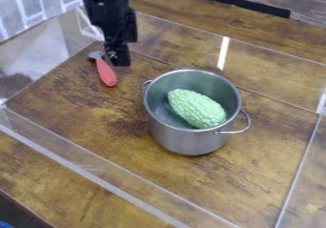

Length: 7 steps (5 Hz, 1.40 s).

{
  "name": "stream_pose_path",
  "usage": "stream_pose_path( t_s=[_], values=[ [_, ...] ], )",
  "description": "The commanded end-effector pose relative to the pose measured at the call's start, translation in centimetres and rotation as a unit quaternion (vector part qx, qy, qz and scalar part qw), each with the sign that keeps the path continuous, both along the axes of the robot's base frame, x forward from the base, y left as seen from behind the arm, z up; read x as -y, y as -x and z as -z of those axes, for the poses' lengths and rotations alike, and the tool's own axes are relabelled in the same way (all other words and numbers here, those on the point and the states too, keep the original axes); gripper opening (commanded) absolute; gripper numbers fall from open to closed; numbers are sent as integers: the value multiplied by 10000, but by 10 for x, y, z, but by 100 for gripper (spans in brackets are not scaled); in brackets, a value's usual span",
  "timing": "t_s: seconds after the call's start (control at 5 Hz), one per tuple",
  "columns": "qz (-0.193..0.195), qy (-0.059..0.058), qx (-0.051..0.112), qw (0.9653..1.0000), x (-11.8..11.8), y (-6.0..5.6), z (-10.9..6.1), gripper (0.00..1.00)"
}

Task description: Put the green object in the silver pot

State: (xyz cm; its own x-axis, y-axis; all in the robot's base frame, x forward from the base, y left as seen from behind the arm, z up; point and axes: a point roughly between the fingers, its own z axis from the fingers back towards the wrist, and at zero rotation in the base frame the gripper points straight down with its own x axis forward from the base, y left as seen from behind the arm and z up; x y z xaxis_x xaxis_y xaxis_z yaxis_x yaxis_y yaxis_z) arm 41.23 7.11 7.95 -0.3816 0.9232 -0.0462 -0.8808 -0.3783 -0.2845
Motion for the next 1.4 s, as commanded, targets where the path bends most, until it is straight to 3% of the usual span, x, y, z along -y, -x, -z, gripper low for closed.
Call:
stream_pose_path(
  t_s=[0.0, 0.6, 1.2],
  values=[
    [-79, -56, 370, 9993, 22, -5, -30, 100],
    [15, 66, 299, 9995, 61, 4, -25, 100],
    [96, 142, 249, 9995, 72, 4, 2, 100]
  ],
)
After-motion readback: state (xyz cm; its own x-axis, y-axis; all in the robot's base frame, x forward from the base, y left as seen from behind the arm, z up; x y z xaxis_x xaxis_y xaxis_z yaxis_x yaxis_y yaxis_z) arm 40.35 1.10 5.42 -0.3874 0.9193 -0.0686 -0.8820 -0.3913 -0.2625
